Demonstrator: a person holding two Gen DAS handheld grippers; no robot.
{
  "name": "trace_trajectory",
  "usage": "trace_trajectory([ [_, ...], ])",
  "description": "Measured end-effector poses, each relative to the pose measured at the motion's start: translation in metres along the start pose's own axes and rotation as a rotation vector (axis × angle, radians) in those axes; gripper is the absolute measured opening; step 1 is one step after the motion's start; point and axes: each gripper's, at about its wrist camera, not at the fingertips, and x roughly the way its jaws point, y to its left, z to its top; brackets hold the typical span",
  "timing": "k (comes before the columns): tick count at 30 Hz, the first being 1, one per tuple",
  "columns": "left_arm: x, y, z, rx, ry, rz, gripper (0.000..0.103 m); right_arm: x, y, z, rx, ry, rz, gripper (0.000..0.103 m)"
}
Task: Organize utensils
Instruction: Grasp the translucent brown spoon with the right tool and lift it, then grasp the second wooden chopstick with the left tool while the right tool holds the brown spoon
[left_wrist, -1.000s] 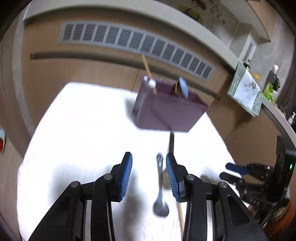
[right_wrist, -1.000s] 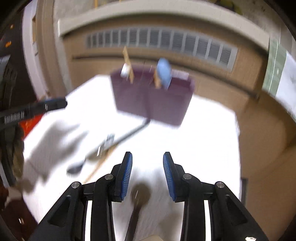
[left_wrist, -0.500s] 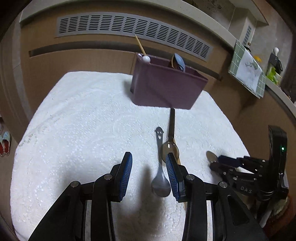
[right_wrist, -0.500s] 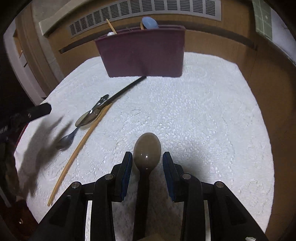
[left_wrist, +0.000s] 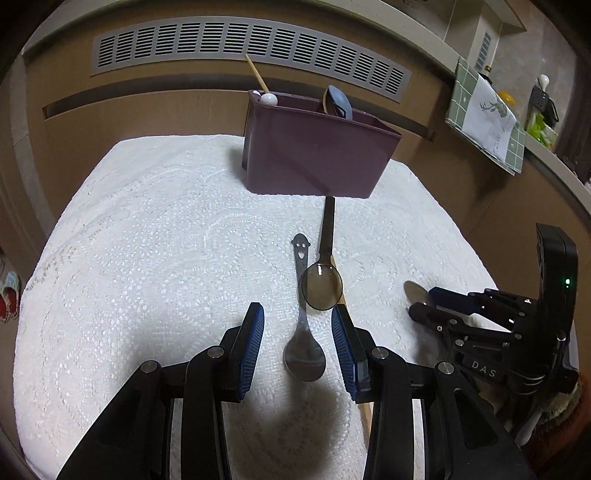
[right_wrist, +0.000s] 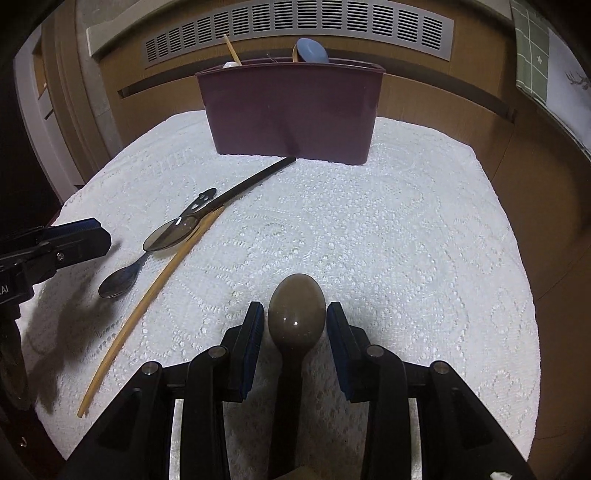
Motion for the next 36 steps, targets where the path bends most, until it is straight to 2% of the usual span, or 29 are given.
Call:
trace_trajectory([
  [8,0.003,-0.002,-0.001,0.011,0.01,0.012,0.039,-0.005,0.003,-0.001,-0.009,-0.022,0.002,0.03],
  [17,0.006,-0.007,0.0,0.031,0.017,0.008,0.039,-0.073,-0.021,0.02,0.09,-0.257,0.033,0.03],
  [21,0.008,-0.008,-0.001,0.037,0.024,0.005,0.039,-0.09,-0.028,0.024,0.109,-0.315,0.02,0.03],
  [25,0.014,-0.013,0.001,0.075,0.021,0.01,0.039,-0.091,-0.029,0.024,0.116,-0.321,0.028,0.03],
  [30,0.037,-0.02,0.008,0.11,0.058,0.029,0.04,-0.088,-0.026,0.024,0.116,-0.324,0.032,0.03],
  [36,0.052,-0.032,0.022,0.139,0.049,0.049,0.041,-0.086,-0.028,0.021,0.114,-0.32,0.025,0.03],
])
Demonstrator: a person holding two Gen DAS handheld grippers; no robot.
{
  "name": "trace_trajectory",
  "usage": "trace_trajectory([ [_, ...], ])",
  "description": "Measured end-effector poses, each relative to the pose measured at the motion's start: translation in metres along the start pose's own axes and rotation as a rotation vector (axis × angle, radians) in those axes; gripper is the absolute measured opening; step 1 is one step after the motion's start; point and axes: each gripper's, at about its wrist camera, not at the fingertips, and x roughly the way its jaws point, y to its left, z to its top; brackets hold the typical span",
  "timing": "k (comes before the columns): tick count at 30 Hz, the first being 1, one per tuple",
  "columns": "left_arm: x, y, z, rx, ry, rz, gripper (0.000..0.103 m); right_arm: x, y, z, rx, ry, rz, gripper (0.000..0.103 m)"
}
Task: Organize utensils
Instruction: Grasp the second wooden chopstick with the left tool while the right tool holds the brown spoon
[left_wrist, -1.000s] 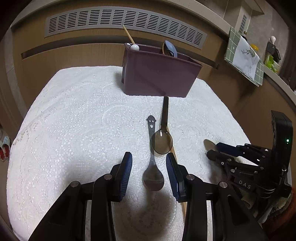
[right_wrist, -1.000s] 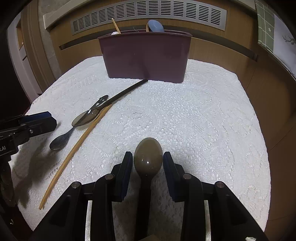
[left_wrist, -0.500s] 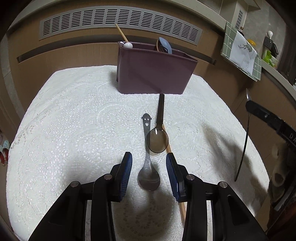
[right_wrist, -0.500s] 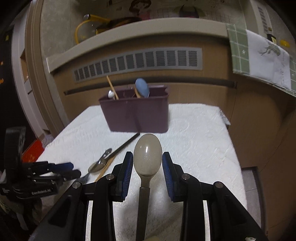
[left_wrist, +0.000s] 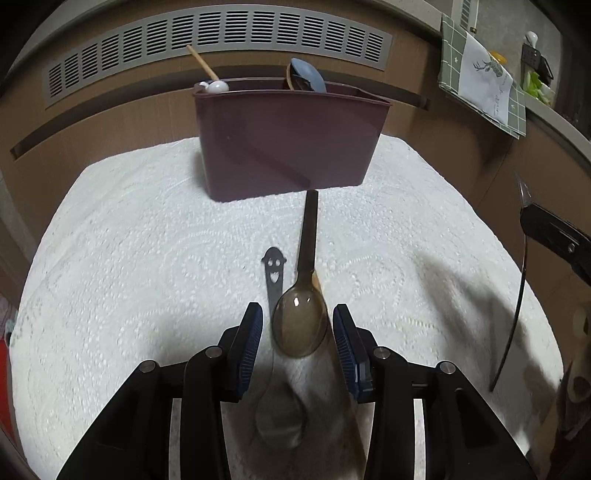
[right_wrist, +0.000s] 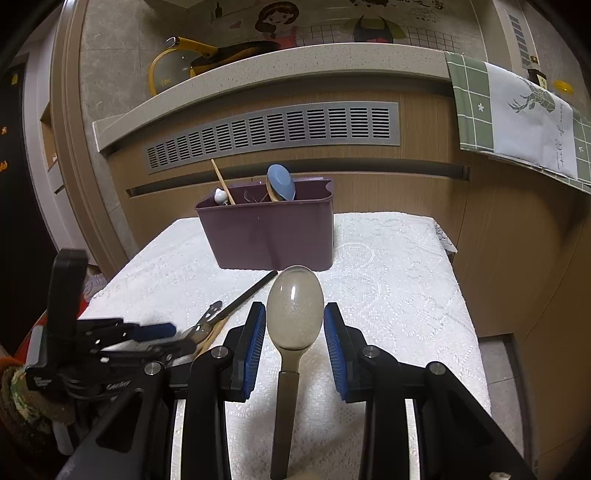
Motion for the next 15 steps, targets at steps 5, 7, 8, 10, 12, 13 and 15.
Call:
trace_trajectory([
  [5,-0.007,-0.003,-0.008,0.023,0.021,-0.032,0.041,0.0,-0.002,-0.001,0.001,0.002,-0.005,0.03],
  [7,-0.018,0.0,-0.018,0.015,0.032,-0.048,0.041,0.0,-0.002,-0.002,0.003,0.002,-0.006,0.03],
  [8,-0.023,0.001,-0.022,0.005,0.035,-0.057,0.041,0.001,-0.002,-0.003,0.004,0.006,-0.008,0.03],
  [10,-0.032,0.003,-0.03,-0.017,0.05,-0.093,0.041,0.003,-0.003,-0.004,0.01,0.011,-0.014,0.03],
  [12,-0.035,-0.002,-0.033,-0.028,0.076,-0.152,0.04,0.005,-0.003,-0.004,0.015,0.018,-0.011,0.03],
  [13,-0.033,-0.006,-0.031,-0.022,0.081,-0.177,0.039,0.006,-0.003,-0.004,0.017,0.019,-0.01,0.03],
  [15,-0.023,-0.013,-0.026,-0.013,0.106,-0.163,0.027,0.008,-0.002,-0.004,0.023,0.023,-0.005,0.03],
])
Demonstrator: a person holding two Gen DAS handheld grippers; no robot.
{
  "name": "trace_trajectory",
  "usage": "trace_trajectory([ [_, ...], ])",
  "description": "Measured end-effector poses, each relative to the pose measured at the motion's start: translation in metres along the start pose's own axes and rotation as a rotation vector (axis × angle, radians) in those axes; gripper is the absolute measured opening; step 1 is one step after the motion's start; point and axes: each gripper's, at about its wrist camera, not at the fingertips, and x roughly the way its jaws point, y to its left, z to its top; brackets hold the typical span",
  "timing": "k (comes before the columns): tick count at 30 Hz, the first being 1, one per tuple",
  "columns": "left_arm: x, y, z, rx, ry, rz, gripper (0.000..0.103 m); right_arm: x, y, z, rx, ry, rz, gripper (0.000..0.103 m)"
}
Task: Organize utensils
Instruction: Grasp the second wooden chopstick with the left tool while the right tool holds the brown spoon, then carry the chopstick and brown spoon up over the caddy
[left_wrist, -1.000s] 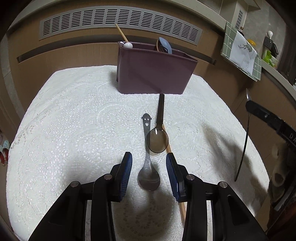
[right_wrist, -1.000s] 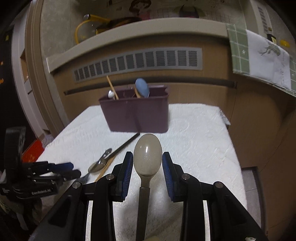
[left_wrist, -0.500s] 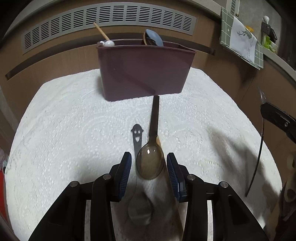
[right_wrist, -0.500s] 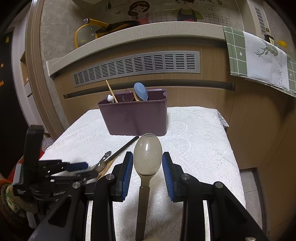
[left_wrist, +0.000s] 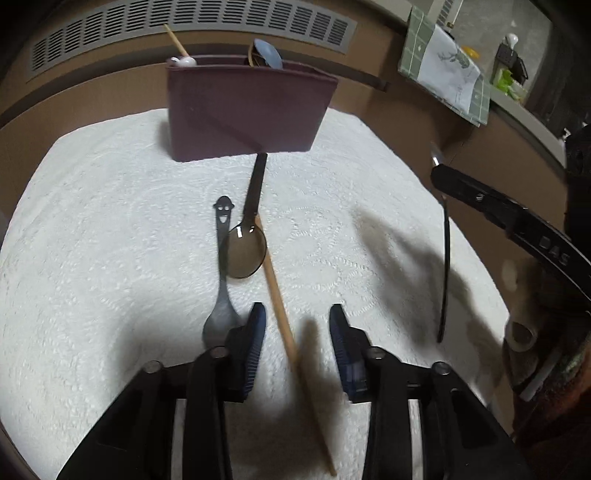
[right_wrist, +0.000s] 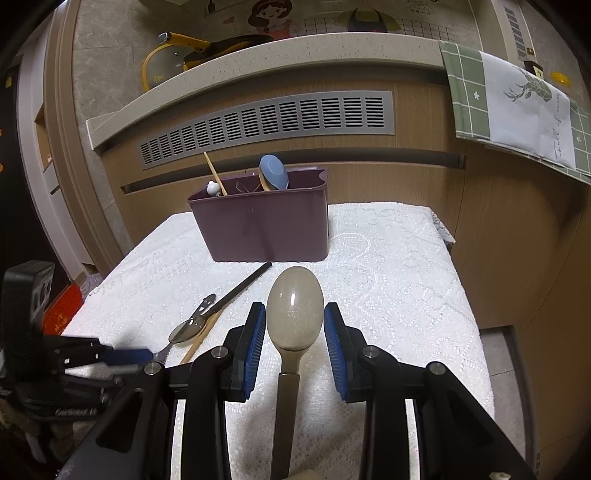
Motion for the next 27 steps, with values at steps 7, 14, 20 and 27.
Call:
trace_trajectory([
  [7,0.032,0.0,0.026,-0.006,0.031,0.117,0.019,-0.007,0.003,-0.002,-0.027,-0.016,-0.015,0.03],
  [14,0.044,-0.007,0.036,0.024,0.048,0.183,0.019,-0.006,0.001,-0.003,-0.021,-0.024,-0.015,0.03],
  [20,0.034,-0.001,0.028,-0.025,0.009,0.143,0.006,-0.007,0.0,-0.003,-0.009,-0.021,-0.019,0.03],
  [27,-0.036,0.004,0.01,-0.089,-0.143,0.038,0.006,-0.026,0.004,-0.002,-0.015,-0.035,-0.016,0.03],
])
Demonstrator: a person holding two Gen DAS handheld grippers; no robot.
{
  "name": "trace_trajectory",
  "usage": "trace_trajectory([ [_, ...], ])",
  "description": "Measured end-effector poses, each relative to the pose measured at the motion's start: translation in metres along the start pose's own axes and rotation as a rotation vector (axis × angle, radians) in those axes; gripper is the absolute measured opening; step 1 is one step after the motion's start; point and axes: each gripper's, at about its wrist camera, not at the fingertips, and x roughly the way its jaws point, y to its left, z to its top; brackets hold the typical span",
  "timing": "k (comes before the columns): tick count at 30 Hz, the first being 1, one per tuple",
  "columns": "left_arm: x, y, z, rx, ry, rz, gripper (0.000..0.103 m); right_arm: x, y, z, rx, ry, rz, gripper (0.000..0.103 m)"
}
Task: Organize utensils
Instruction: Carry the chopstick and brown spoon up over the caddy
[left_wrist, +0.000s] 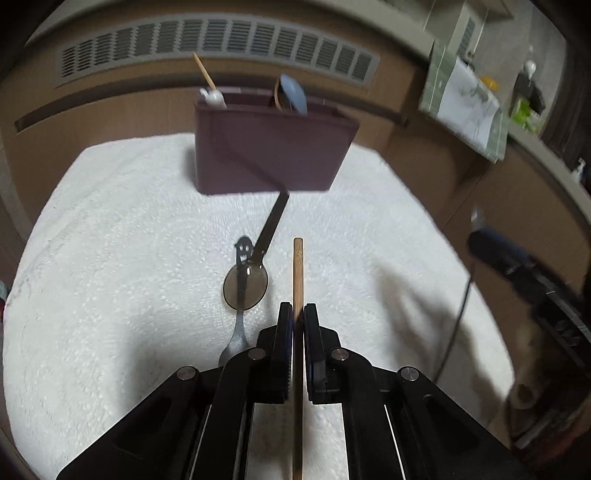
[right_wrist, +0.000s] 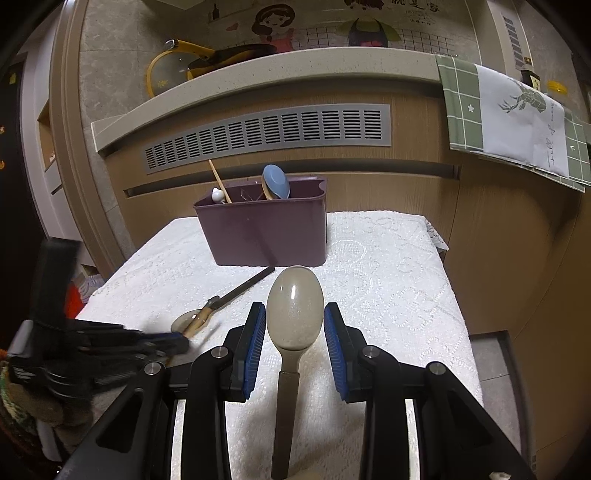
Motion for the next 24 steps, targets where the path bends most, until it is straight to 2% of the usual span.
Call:
trace_trajectory([
  [4,-0.033,-0.002,0.002,-0.001,-0.087,-0.014,0.006,-0.005,0.004,0.001,0.006,-0.004,0.01,0.03],
  [20,-0.086,0.0,0.01,-0.02,-0.228,-0.03,0.006,-0.033,0.015,0.005,-0.013,-0.044,0.012,0.03],
  [24,-0.109,-0.002,0.027,-0.008,-0.312,-0.024,0.006,-0.043,0.011,0.015,0.014,-0.083,0.022,0.03],
])
